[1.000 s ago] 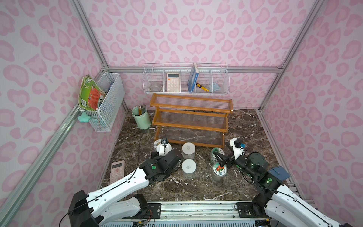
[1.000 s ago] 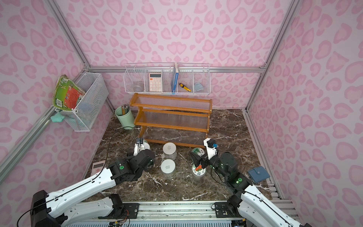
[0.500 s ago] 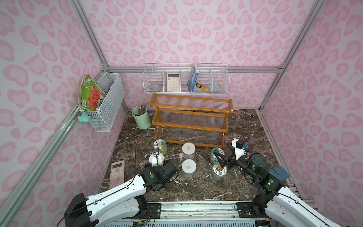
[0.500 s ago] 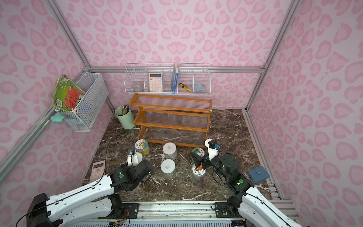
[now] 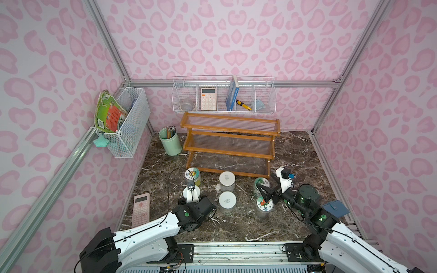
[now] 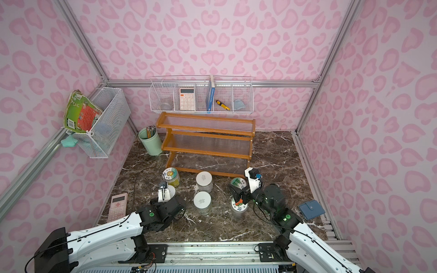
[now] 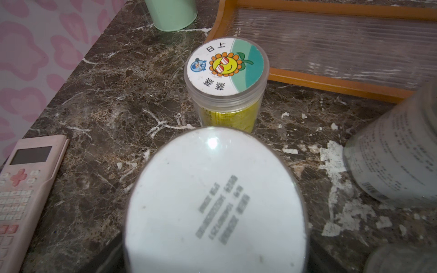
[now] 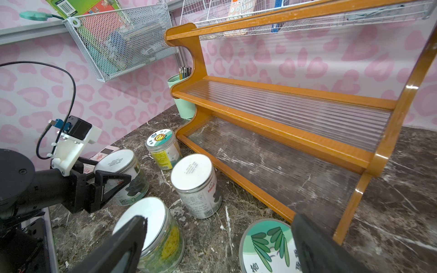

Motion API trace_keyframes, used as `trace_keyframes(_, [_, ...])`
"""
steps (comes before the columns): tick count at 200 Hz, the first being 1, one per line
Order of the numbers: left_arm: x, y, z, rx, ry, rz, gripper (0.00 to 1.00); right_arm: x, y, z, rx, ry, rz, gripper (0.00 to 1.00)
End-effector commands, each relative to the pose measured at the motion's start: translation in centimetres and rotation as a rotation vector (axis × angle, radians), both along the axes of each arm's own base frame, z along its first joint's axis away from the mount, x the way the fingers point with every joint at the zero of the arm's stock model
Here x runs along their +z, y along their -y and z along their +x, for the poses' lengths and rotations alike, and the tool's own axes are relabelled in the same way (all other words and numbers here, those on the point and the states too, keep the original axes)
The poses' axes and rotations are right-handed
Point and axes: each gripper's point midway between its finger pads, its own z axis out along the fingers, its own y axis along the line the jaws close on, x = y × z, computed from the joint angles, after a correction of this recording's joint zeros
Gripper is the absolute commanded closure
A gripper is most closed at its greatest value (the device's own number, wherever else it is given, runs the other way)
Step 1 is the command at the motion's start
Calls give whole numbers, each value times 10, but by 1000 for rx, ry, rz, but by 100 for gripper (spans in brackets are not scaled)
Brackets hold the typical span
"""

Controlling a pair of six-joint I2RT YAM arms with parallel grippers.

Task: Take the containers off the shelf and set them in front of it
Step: Place the container at the center of the board.

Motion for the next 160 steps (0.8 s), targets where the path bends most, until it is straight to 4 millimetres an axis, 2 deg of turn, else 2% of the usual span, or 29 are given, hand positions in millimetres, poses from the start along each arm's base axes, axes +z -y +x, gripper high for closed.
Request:
trace_keyframes(1, [1,4,5,3,22,-15,27,10,-1,1,-3,26,26,1])
trace_keyframes(45, [-1,2,4,22,12,0,19,8,1,1,-7,23,22,1])
trace_keyframes(86, [4,-5,2,57,12,14,1,9,2,0,-9,26,23,1])
trace_keyframes(127, [11,-9,-1,65,14,20,1,12,3,0,-13,32,25,1])
trace_keyframes(160, [37,-10,-4,71,49,41,1,17,8,3,-42,41,23,1])
